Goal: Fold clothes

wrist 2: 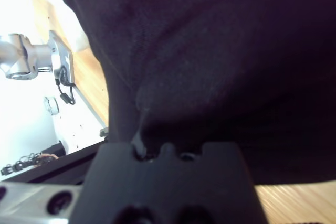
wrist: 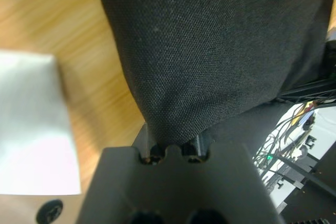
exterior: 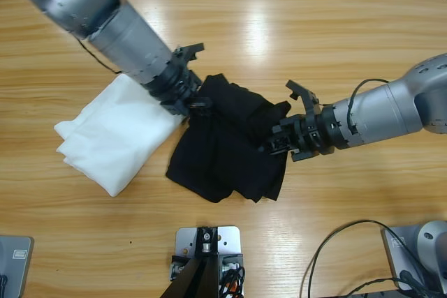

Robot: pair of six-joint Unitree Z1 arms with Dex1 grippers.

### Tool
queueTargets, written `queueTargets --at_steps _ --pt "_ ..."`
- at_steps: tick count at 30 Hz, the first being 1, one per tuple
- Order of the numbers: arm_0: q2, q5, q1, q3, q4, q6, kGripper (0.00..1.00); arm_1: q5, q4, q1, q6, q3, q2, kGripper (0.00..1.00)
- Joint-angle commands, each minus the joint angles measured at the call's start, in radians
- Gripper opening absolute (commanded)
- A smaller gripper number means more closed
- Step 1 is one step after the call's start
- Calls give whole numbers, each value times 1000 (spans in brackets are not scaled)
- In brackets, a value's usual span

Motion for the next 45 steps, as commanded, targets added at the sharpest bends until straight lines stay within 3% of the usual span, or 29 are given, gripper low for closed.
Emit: queueTargets --at_steps 1,11,18,26,30,35,39,45 --pt "-123 24 59 71 -7 -14 0 -30 144 78 27 -165 -12 0" --pt "-226 38 90 78 43 -37 0 -57 321 212 60 -461 21 0" --pt "-341 15 118 127 141 -25 0 -61 357 233 57 -539 66 0" --pt "-544 -63 346 199 301 65 0 -56 402 322 70 -763 227 0" --pt "-552 -102 441 240 309 123 0 -54 431 351 78 -841 284 0" --pt "-502 -149 482 299 280 184 0 -55 437 389 84 -882 343 0" --pt "-485 -161 482 248 257 175 0 -54 437 389 83 -888 351 0" --pt "-398 -212 457 39 257 170 0 -77 434 388 51 -937 341 0"
